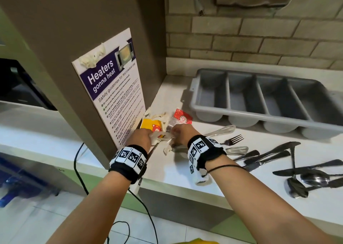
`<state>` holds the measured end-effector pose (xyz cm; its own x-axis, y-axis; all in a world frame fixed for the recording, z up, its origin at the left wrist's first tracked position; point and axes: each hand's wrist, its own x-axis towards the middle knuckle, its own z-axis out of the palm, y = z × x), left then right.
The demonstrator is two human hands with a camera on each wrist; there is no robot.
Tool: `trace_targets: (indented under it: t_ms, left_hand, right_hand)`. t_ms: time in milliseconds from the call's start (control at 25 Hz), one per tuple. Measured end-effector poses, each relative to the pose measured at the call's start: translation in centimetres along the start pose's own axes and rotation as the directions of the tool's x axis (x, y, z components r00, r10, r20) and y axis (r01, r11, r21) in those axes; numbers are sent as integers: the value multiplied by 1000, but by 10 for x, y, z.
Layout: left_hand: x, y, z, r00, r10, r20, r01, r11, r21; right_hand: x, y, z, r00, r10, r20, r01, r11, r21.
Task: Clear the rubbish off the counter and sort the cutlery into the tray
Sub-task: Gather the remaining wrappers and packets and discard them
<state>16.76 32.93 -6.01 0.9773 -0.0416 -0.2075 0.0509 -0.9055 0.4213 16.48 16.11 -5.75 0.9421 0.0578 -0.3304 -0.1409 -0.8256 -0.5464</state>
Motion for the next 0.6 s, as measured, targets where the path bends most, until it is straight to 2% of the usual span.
trace_targets:
  t_ms: [120, 240, 360, 440, 600]
  left_hand:
    - [-1, 3, -8, 996, 3, -86, -8, 998, -59]
    - [2, 10, -11, 997, 27, -72, -36, 991, -129]
    - [5, 16, -9, 998, 15, -59, -23, 989, -144]
    - [4, 19, -7, 999, 22, -43, -29, 986, -165]
    - [6, 27, 16, 984, 168, 63, -170, 985, 25]
  right_hand:
    - [-3, -1, -3, 997, -21, -72, 24, 998, 54]
    - [-8, -3, -7, 991, -18, -130, 29, 996, 88]
    - [-10, -2, -11, 968, -62, -243, 78, 995, 58]
    - [-12, 3, -18, 943, -57, -329, 109, 984, 143]
    - [-20, 21, -30, 891, -43, -452, 154, 965, 213]
